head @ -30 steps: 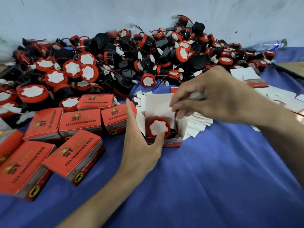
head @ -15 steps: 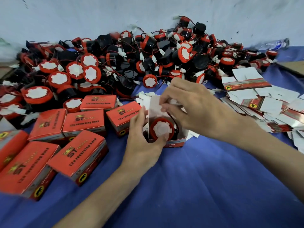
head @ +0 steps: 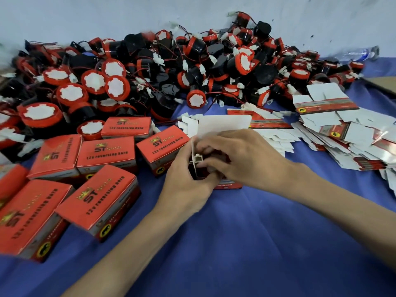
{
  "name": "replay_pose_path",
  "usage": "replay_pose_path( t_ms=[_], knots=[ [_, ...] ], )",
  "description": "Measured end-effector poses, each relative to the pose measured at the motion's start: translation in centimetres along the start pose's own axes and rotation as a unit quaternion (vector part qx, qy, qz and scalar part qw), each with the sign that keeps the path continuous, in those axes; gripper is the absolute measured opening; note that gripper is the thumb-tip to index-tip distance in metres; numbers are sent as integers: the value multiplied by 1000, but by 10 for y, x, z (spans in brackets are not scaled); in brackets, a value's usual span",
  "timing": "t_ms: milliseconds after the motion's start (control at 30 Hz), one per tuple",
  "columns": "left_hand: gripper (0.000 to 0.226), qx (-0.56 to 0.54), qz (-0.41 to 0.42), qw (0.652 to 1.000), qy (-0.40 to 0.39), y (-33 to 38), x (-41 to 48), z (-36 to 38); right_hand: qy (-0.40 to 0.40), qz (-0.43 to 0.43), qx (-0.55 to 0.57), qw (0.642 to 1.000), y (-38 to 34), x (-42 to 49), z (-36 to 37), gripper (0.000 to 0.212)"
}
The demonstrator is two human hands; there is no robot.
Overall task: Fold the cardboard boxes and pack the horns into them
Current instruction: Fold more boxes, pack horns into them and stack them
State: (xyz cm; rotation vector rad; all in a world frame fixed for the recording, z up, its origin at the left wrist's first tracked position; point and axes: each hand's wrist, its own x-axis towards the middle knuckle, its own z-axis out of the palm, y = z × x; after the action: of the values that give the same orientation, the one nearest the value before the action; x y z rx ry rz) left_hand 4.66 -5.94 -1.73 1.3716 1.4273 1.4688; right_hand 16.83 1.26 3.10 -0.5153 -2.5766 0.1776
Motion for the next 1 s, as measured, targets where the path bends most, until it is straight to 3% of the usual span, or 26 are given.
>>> replay_pose_path(
  t_ms=[133, 267, 400, 533, 700, 833, 1000],
  knots=[
    [46, -14, 19, 999, -21, -1, -3, -2, -78, 25, -36, 996, -1, -1, -5, 31],
    [60, -32, 32, 997, -65, -3, -4, -6, -150, -21, -66, 986, -5, -1, -9, 51],
    [62, -127, 18, 988, -82, -7, -3, -8, -128, -10, -37, 991, -3, -3, -10, 45],
    [40, -181, 16, 982, -49, -11, 2, -7, -77, -24, -32, 996, 1, -2, -6, 17],
    [37, -195, -4, 981, -12, -12, 0, -3, -42, -68, -80, 994, 0, -4, -3, 18],
    [47, -121, 8, 993, -5, -10, -2, 0, -128, -138, -67, 980, 5, -5, -14, 25],
    [43, -93, 19, 995, -5, -4, -3, 1, -193, -129, -129, 964, -4, -7, -9, 48]
  ],
)
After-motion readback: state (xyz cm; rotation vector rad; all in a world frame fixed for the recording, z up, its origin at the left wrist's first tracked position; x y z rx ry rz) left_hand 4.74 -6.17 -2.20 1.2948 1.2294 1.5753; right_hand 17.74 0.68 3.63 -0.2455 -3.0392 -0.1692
